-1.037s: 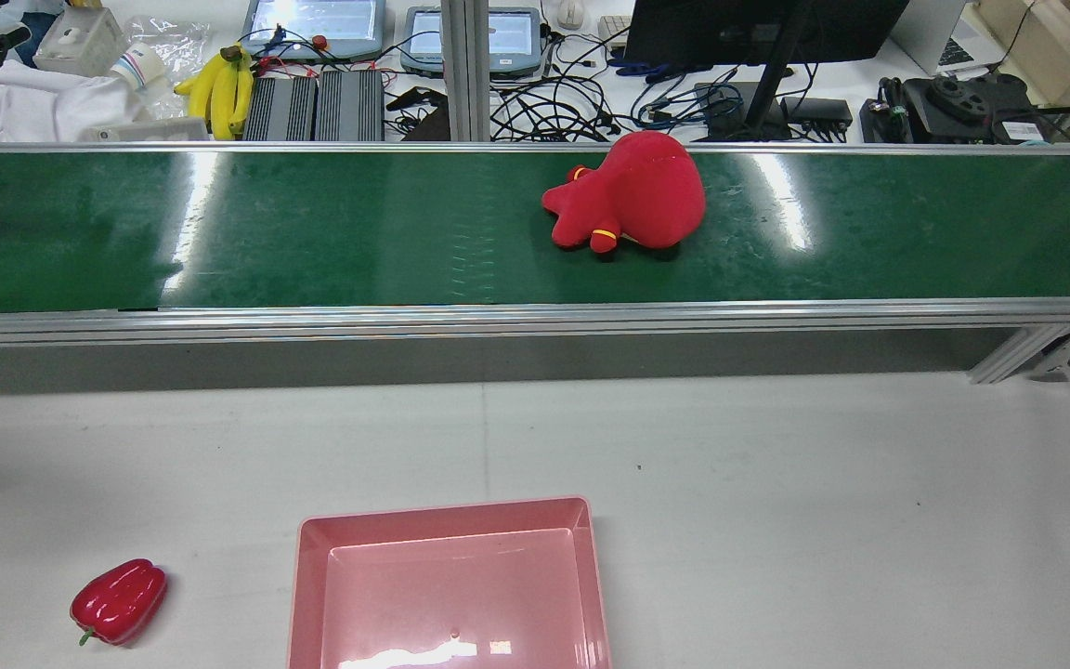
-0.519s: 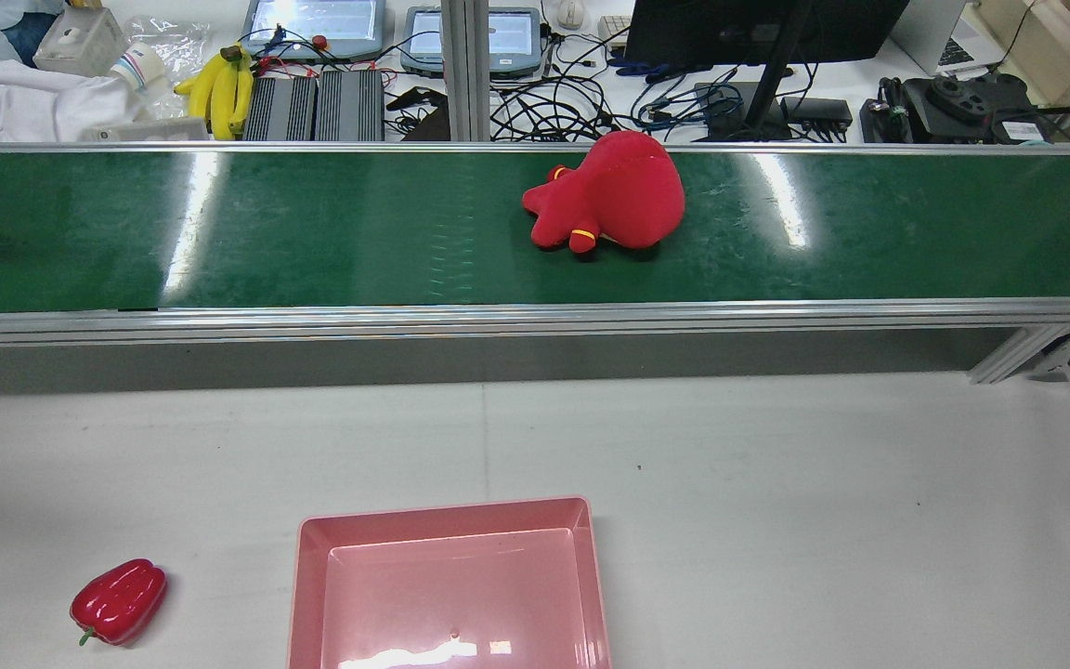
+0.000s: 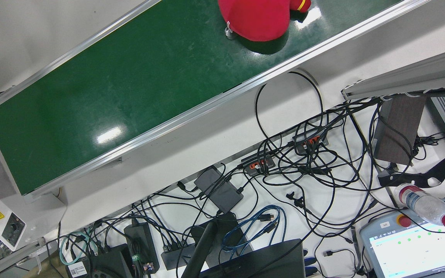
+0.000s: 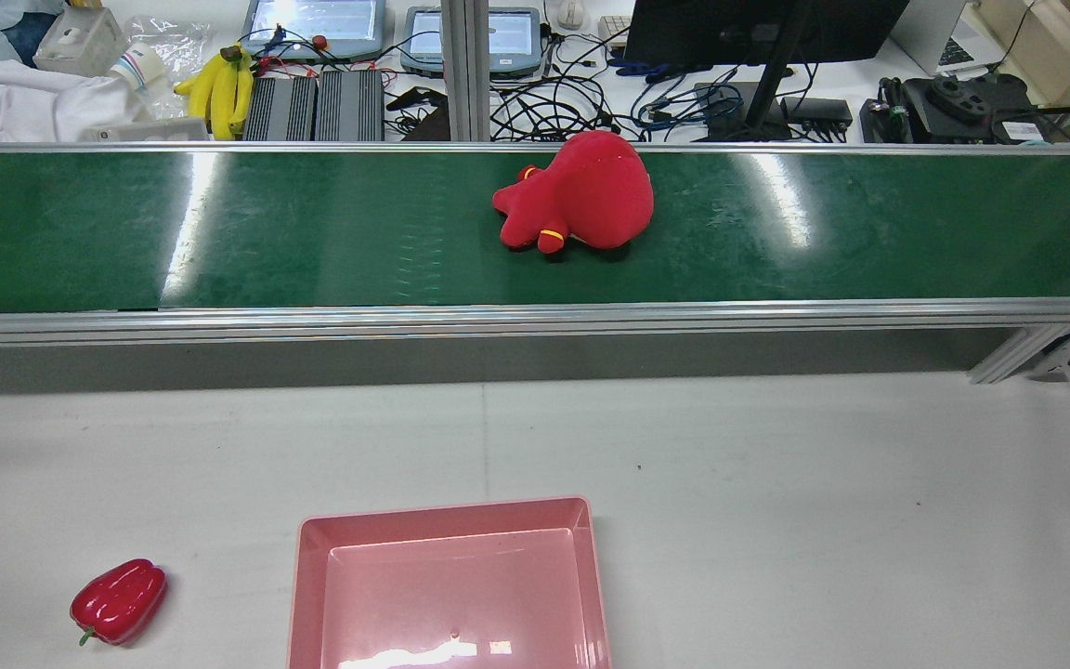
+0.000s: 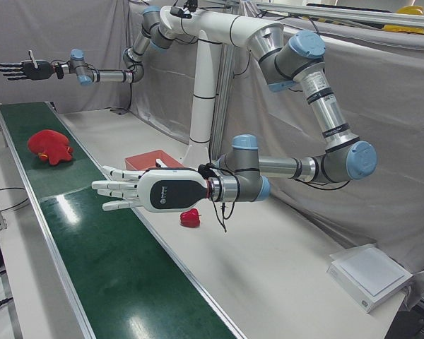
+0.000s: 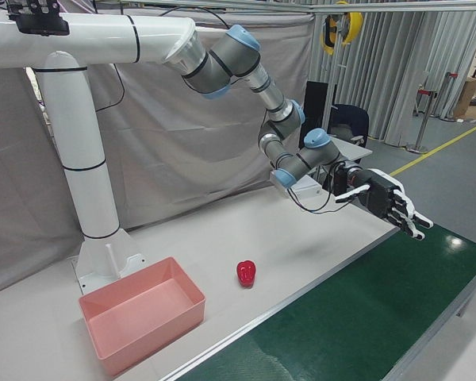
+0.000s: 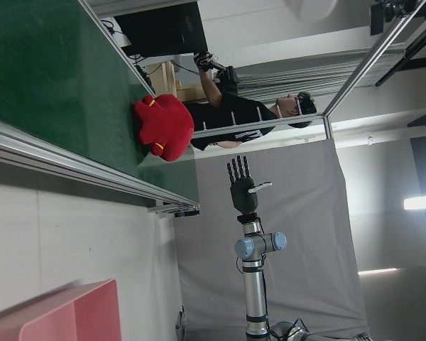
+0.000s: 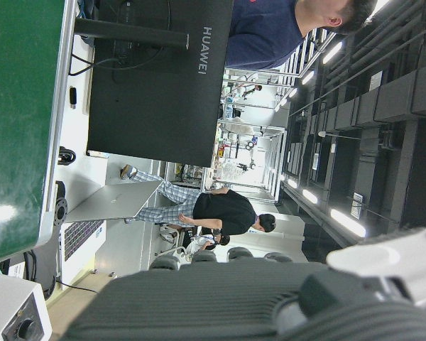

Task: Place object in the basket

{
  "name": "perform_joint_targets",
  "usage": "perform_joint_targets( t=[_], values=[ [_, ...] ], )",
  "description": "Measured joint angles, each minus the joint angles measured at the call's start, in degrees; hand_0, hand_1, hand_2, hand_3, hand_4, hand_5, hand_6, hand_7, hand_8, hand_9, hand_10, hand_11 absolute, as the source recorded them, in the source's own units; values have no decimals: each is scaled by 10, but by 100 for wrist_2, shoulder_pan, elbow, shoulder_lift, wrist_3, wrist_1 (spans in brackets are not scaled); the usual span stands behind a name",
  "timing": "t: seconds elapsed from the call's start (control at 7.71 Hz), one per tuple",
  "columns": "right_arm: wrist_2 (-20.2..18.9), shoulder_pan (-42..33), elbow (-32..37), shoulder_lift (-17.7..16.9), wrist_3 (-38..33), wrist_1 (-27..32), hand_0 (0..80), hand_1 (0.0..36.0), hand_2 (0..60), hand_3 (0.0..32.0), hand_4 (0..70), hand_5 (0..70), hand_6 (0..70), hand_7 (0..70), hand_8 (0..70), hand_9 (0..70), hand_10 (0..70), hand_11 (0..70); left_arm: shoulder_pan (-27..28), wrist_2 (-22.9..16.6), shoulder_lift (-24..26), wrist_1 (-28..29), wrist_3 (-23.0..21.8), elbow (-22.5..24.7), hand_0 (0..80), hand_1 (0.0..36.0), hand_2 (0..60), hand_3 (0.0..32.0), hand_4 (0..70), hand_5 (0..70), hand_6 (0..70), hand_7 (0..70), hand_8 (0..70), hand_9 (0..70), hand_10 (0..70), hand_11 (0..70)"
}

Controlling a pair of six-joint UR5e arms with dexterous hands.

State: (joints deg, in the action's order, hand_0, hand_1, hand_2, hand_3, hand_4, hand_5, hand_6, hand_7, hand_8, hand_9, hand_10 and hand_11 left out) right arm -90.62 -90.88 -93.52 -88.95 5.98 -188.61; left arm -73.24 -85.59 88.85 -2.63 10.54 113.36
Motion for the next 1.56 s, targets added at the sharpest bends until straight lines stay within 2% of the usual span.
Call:
perform_joint_targets(
  t=[0.26, 0.65, 0.91, 1.56],
  values=[
    [0, 0, 0, -2, 0, 0, 0, 0, 0, 0, 0, 0, 0, 0, 0, 0, 0, 0, -35, -1, -1, -62, -6, 60, 791, 212, 0, 0, 112, 195, 28, 29, 78, 126, 0, 0],
    [0, 0, 0, 0, 0, 0, 0, 0, 0, 0, 0, 0, 0, 0, 0, 0, 0, 0, 25, 14, -67, -346, -38, 342, 779, 212, 0, 0, 113, 202, 29, 30, 80, 128, 0, 0],
    [0, 0, 0, 1, 0, 0, 0, 0, 0, 0, 0, 0, 0, 0, 0, 0, 0, 0, 33, 16, -42, -525, -43, 395, 738, 208, 0, 0, 104, 196, 28, 27, 81, 130, 0, 0],
    [0, 0, 0, -5, 0, 0, 0, 0, 0, 0, 0, 0, 0, 0, 0, 0, 0, 0, 58, 24, -83, -766, 57, 435, 768, 215, 0, 0, 114, 213, 25, 26, 78, 125, 0, 0]
  ],
)
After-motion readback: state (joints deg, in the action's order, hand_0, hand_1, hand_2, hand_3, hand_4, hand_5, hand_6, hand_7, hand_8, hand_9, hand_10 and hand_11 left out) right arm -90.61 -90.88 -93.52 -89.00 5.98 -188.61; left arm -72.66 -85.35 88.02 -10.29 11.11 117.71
